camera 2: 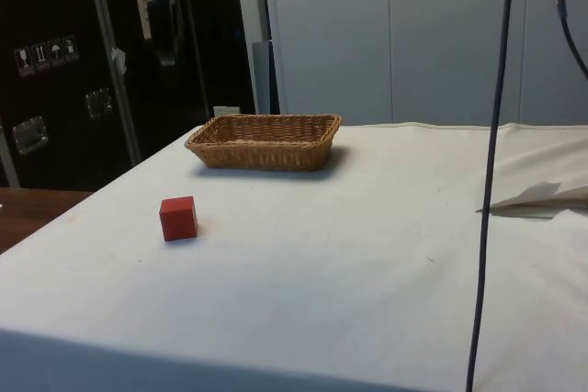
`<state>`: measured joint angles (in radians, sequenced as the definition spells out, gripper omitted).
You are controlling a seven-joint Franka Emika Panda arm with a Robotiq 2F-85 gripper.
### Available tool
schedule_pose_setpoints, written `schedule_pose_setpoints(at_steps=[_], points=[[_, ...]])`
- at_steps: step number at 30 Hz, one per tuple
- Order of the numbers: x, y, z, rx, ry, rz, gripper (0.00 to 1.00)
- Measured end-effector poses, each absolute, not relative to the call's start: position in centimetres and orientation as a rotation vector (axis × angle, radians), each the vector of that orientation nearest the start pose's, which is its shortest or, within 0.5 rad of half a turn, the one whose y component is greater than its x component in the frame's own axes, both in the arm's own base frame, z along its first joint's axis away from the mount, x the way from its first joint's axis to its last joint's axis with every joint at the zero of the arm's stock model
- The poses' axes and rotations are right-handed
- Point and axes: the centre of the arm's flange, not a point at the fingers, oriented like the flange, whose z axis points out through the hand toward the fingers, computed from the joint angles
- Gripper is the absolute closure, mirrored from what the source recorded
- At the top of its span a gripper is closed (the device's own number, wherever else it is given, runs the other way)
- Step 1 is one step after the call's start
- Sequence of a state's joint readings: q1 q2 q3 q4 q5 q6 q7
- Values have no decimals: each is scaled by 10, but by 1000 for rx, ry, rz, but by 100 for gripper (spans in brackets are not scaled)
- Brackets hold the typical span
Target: Pick up the cube and place it into the basket.
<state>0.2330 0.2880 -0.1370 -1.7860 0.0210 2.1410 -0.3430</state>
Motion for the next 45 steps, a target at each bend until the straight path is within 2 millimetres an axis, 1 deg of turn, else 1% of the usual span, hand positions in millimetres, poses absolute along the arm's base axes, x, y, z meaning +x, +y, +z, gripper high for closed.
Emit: schedule_pose_setpoints(at_steps=[4, 11, 13, 19, 26, 45], points=[[639, 69, 397, -3087, -716, -107, 0], [655, 72, 385, -3072, -773, -108, 0], [655, 72, 385, -3072, -773, -108, 0], [663, 76, 377, -3066, -802, -101, 0], [663, 80, 371, -3062, -808, -87, 0], [665, 91, 341, -3045, -814, -45, 0]])
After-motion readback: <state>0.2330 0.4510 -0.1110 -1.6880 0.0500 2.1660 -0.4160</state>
